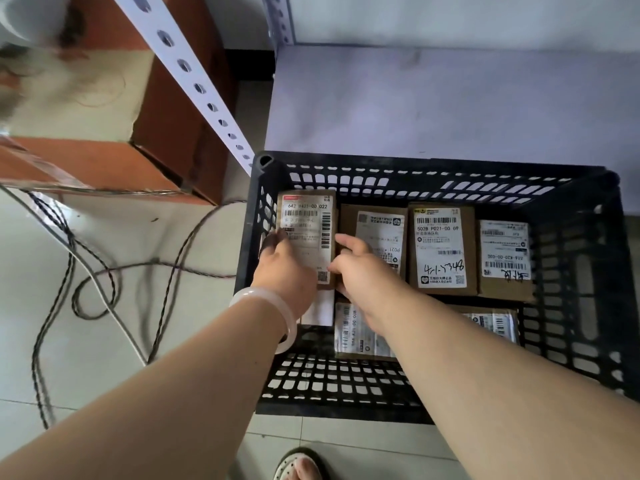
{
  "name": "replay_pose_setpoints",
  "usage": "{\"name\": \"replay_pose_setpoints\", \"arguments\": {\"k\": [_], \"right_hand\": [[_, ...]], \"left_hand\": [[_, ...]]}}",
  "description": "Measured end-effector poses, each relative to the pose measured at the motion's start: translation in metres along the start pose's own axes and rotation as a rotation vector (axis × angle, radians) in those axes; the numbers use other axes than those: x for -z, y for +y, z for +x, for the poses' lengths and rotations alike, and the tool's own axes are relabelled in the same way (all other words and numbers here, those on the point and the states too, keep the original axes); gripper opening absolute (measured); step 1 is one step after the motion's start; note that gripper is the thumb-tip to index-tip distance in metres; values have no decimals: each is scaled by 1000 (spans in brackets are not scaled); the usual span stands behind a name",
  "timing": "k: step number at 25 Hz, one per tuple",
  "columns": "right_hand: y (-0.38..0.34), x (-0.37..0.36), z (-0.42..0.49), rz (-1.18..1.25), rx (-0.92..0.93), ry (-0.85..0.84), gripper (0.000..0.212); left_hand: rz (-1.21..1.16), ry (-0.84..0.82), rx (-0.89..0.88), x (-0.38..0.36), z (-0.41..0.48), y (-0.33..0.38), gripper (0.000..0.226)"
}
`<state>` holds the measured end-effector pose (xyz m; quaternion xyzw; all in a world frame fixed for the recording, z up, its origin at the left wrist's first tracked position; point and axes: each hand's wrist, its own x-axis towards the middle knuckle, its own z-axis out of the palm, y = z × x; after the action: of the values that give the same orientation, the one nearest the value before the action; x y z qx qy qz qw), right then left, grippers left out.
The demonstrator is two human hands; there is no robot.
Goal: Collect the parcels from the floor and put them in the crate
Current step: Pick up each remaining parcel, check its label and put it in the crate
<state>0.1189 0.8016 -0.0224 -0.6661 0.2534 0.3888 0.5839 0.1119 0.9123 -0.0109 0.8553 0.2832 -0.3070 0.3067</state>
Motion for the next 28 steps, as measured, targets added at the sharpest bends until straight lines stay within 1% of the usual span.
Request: {"name": "replay_pose_setpoints", "arguments": {"k": [2,3,5,7,10,12,14,15,17,19,21,24,28], "right_hand": [[-2,0,-1,-44,10,-15,64],[-2,0,-2,-82,11,-24,65],[-5,1,-6,-175,12,-46,64],[-7,5,-11,-207,28,-41,64],[-9,23,-21,-158,68,53,56],[-8,42,-32,-152,106,128,50],[-4,65,-45,-212,173,207,51],[-2,79,-54,-299,216,273,53],[1,110,-77,-490,286,424,59],[-1,145,-103,-554,340,504,65],[-10,178,-131,-546,366,519,68],[-41,236,-193,-468,403,569,65],[-93,305,-304,-413,452,620,60]], "left_hand": [[53,-35,3,-2,-2,0,63],[125,-52,10,-1,-5,2,67],[291,-34,0,2,-7,7,73],[345,-25,2,6,-8,12,74],[313,-19,2,9,-13,12,75],[263,19,-62,10,-21,12,73],[203,84,-165,11,-33,18,69],[176,109,-209,11,-42,25,68],[168,132,-287,8,-65,46,68],[203,131,-386,5,-92,77,67],[219,85,-441,3,-119,110,65],[217,18,-486,3,-173,173,63],[123,-70,-572,18,-276,263,61]]}}
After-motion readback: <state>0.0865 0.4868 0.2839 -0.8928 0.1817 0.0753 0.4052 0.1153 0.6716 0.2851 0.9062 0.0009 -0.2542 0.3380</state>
